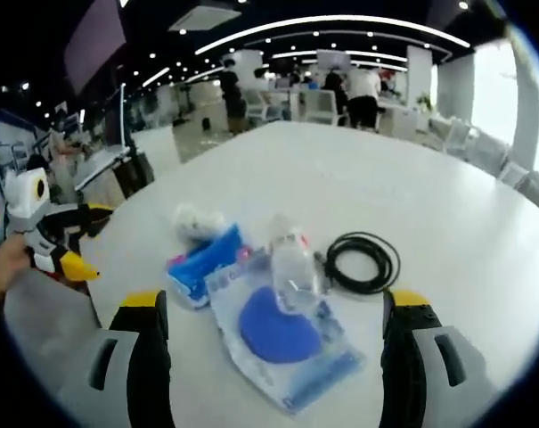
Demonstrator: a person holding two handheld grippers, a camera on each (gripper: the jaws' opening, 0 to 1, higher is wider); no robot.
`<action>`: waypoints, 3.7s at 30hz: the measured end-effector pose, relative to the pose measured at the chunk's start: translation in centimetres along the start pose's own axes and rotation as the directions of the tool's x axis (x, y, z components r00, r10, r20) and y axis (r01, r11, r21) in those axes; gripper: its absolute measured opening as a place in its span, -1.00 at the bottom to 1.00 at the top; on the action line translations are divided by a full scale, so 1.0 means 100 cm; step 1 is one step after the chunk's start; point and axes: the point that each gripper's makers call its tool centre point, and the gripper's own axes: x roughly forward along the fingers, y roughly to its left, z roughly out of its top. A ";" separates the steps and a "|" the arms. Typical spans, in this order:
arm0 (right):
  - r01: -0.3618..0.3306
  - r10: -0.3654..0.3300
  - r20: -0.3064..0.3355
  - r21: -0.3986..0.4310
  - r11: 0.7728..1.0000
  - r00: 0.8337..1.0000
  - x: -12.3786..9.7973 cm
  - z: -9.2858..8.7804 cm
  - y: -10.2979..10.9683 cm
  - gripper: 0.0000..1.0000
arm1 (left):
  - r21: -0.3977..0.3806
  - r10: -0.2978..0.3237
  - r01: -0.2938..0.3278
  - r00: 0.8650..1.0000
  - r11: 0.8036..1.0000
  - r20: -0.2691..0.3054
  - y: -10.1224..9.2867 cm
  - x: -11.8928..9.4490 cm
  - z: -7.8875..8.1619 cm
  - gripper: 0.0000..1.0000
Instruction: Arrange the tabletop items into an orderly group along one side of the table until the central work area is clear of visible clutter.
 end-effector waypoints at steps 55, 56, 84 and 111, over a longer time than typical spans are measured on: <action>0.009 -0.021 -0.158 -0.079 0.997 0.987 0.135 -0.003 -0.030 0.09 | 0.036 -0.044 0.046 0.997 0.998 -0.064 -0.011 0.008 -0.013 0.80; 0.011 -0.024 -0.167 -0.080 0.997 0.986 0.135 -0.004 -0.031 0.08 | 0.042 -0.045 0.048 0.997 0.998 -0.068 -0.011 0.007 -0.014 0.80; -0.015 -0.006 -0.353 -0.058 0.998 0.936 0.133 -0.029 -0.035 -0.20 | 0.029 -0.048 0.050 0.996 0.998 -0.073 -0.010 0.006 -0.014 0.71; -0.013 0.031 -0.326 0.056 0.998 0.945 0.119 -0.025 -0.029 -0.23 | 0.038 -0.047 0.050 0.995 0.998 -0.083 -0.009 0.006 -0.016 0.59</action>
